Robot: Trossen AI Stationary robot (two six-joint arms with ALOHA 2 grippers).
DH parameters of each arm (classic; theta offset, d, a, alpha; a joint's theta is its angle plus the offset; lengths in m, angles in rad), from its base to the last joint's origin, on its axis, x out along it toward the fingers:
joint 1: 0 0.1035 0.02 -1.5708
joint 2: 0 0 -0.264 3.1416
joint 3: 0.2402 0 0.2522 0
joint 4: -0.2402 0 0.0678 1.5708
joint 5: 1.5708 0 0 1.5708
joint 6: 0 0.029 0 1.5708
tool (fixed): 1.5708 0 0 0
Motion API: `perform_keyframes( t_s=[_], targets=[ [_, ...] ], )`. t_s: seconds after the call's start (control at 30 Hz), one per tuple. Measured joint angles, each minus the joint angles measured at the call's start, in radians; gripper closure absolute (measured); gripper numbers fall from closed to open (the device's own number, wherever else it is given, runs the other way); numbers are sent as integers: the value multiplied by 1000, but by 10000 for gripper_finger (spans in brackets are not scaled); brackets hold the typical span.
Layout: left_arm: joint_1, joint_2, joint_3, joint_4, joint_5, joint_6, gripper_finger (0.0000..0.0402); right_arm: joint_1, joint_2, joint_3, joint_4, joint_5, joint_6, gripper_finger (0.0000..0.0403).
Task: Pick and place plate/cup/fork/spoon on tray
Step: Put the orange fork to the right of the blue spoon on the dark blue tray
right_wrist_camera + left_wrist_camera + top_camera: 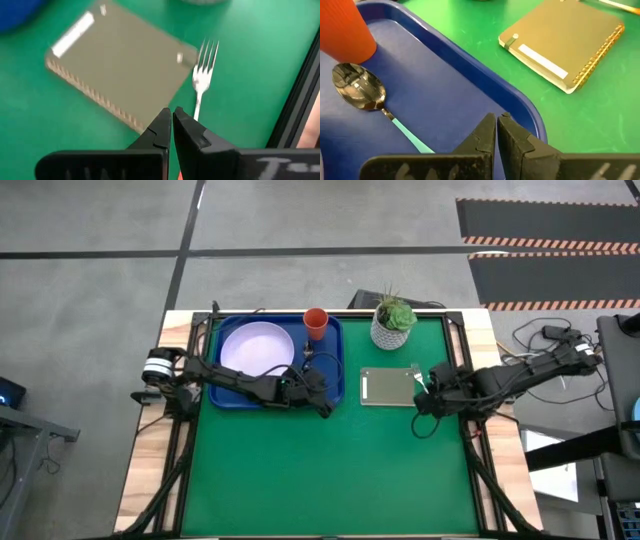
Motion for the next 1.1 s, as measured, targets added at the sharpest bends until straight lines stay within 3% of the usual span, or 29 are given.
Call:
perform_keyframes(
  t_s=[0.17,0.6,0.77,0.93,1.1],
  targets=[
    [0,-4,0,2,0,20,402,-32,69,-2,-4,-132,0,394],
    [-2,-60,0,-8,2,99,402,-229,140,-5,11,-297,-184,394],
    [-8,-89,0,-1,2,144,402,-326,135,-11,26,-332,-249,394],
    [-10,-117,-3,-3,2,173,402,-381,147,-39,133,-298,-328,393],
    [-13,-135,-3,-1,2,209,402,-421,202,-54,165,-317,-367,371]
  ],
)
